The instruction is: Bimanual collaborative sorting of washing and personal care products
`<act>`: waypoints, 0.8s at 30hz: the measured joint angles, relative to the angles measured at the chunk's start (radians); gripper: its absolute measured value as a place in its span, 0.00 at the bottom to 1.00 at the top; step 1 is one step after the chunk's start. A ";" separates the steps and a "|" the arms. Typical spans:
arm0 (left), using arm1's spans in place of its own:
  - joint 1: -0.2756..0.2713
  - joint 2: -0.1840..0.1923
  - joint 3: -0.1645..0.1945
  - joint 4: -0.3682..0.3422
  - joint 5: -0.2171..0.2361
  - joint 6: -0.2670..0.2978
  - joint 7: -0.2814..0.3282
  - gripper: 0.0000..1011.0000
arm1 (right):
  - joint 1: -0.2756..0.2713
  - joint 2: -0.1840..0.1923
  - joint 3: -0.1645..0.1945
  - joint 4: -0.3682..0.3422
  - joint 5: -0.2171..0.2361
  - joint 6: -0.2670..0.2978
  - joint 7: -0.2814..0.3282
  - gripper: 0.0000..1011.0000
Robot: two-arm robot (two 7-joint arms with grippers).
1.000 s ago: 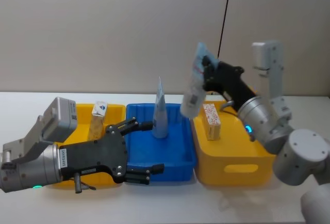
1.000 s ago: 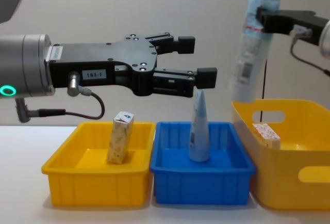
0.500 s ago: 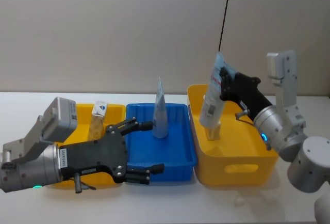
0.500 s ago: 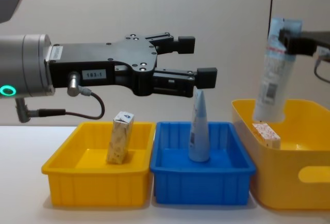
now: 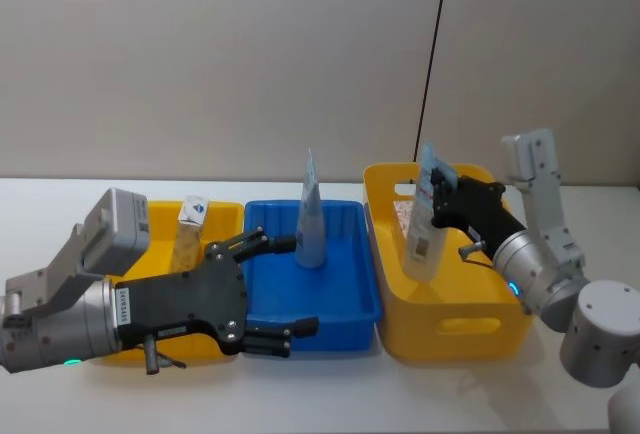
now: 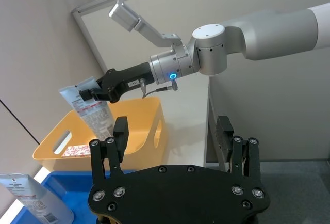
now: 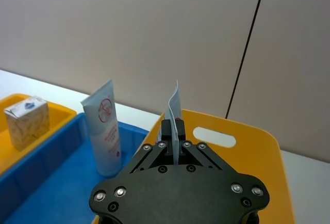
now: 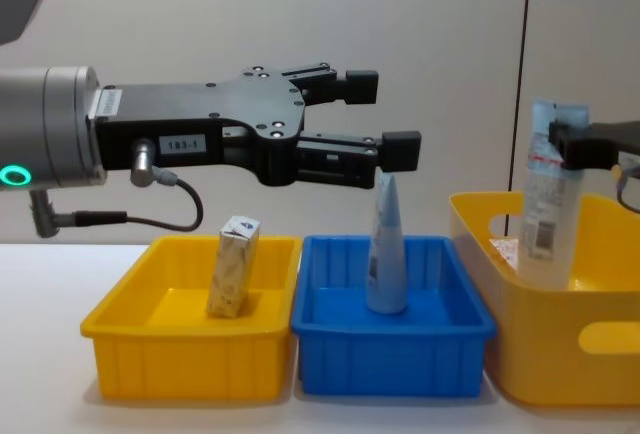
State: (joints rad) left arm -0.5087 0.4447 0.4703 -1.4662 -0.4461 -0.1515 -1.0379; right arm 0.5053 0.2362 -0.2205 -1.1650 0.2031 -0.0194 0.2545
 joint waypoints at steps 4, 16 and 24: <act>0.000 0.000 0.000 0.000 0.000 0.000 0.000 0.99 | 0.006 0.000 -0.001 0.023 -0.013 0.002 -0.007 0.00; 0.000 0.000 0.000 0.000 0.000 0.000 0.000 0.99 | 0.020 0.004 0.002 0.077 -0.047 0.007 -0.025 0.21; 0.000 0.000 0.000 0.000 0.000 0.000 0.000 0.99 | 0.026 0.004 0.009 0.097 -0.058 0.011 -0.028 0.47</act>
State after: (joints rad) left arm -0.5087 0.4447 0.4703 -1.4662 -0.4460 -0.1515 -1.0379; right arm 0.5312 0.2404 -0.2115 -1.0680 0.1447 -0.0085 0.2270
